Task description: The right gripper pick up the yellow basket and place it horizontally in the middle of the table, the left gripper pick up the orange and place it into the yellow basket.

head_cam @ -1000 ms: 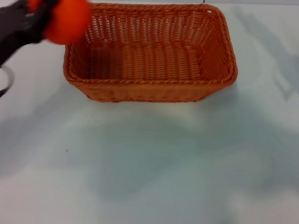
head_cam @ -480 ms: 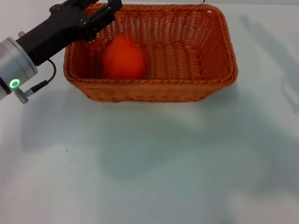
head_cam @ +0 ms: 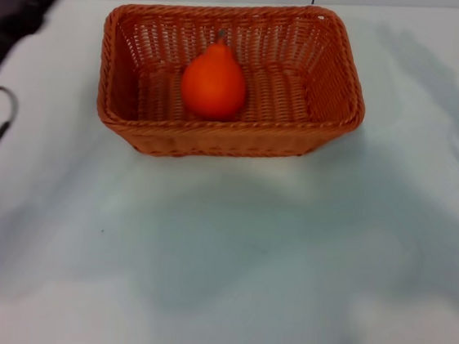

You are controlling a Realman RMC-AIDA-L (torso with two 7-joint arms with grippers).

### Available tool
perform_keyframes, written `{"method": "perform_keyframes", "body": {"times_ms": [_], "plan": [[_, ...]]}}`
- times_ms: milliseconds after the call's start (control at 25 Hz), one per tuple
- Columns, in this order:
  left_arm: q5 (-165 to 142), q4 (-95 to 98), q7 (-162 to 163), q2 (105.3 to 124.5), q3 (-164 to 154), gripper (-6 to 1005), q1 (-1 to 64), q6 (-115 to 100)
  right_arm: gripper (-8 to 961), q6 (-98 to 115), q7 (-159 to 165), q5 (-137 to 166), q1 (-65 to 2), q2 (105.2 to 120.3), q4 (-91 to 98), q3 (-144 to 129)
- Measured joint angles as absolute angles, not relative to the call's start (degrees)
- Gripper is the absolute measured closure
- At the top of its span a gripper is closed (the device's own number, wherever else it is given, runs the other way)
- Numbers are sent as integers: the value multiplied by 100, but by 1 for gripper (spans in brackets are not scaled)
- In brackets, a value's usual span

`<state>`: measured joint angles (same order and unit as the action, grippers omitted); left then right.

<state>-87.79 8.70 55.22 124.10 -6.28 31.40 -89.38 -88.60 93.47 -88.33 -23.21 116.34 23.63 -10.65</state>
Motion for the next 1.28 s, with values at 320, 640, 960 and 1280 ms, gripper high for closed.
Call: {"method": "perform_keyframes", "body": {"times_ms": [320,640,960,1280], "plan": [[-8663,772,5026,12393,242,143,2467,-9684,328,-9514,7191,-9410,-1907,11855,2366,-247],[-8658,765,5020,12392,601,153,2203,-9777,327,-9372,6502,-9621,-1757,11898,2312,393],[-8657,741,5018,12393,647,162,2150,-9757,327,-9221,6404,-9624,-1804,11900,2332,604],[-8656,738,5044,12384,658,172,2179,-9788,327,-9159,6392,-9624,-1894,11885,2350,669]]}}
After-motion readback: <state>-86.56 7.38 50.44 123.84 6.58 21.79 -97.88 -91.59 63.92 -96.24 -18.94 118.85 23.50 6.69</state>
